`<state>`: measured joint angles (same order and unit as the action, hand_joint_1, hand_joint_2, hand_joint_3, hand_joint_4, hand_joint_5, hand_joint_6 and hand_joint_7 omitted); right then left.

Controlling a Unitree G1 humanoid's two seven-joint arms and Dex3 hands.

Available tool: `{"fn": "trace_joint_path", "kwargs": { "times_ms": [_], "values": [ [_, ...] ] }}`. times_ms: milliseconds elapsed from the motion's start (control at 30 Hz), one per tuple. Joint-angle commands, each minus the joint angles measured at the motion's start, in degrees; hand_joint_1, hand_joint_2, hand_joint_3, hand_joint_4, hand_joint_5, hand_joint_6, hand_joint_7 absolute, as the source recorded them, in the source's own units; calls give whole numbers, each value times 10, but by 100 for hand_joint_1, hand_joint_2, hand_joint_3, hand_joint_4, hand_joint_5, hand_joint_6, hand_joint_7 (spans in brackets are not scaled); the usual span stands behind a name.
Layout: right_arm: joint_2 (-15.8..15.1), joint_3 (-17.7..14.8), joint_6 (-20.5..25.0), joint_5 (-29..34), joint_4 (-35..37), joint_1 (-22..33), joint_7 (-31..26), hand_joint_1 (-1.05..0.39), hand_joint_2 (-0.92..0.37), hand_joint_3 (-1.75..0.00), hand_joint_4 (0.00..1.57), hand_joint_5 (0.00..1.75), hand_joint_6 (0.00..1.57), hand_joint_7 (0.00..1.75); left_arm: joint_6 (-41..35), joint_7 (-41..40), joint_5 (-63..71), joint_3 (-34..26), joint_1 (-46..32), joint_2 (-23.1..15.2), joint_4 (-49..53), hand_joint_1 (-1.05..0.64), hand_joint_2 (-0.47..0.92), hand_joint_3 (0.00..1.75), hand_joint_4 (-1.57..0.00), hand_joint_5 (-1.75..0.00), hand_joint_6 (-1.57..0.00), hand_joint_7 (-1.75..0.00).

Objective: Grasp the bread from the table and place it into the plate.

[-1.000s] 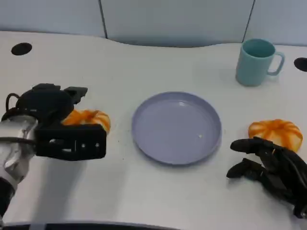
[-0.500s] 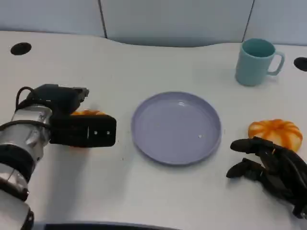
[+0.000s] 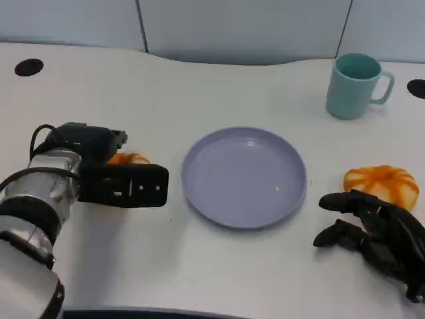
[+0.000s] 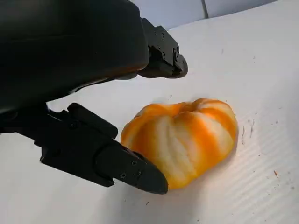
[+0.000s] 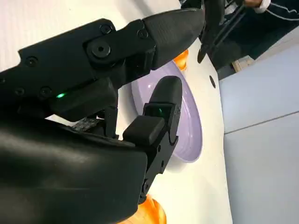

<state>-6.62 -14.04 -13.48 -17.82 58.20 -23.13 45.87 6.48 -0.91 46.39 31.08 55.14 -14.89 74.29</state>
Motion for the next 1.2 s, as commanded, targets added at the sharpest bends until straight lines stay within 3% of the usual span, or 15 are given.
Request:
{"fn": "trace_joint_path", "kwargs": {
  "times_ms": [33,367,767,967,1200],
  "values": [
    [-2,2,6,5,4,18,-8,-40,-92,-10,62,116,76,67,-7,5,-6,8,12,5,12,-51,69,0,-1,-33,-29,-2],
    [0,2,12,1,-2,22,-8,-37,-92,-10,62,113,76,67,-31,6,-10,20,8,23,32,-48,67,0,-3,-40,-33,-2],
    [-3,4,10,-3,-21,37,5,-40,-92,-12,63,113,76,66,-59,22,-35,7,-2,39,42,-38,68,0,-8,-26,-34,0],
    [-3,6,19,-3,-31,42,-1,-40,-92,-10,62,112,76,65,-48,-11,-37,10,-20,43,42,-34,70,2,-21,-19,-37,-1],
    [-2,6,27,-5,-40,48,-4,-40,-92,-12,61,110,75,65,-41,-34,-27,26,-26,43,43,-20,81,4,-52,-33,-54,-5]
  ]
}}
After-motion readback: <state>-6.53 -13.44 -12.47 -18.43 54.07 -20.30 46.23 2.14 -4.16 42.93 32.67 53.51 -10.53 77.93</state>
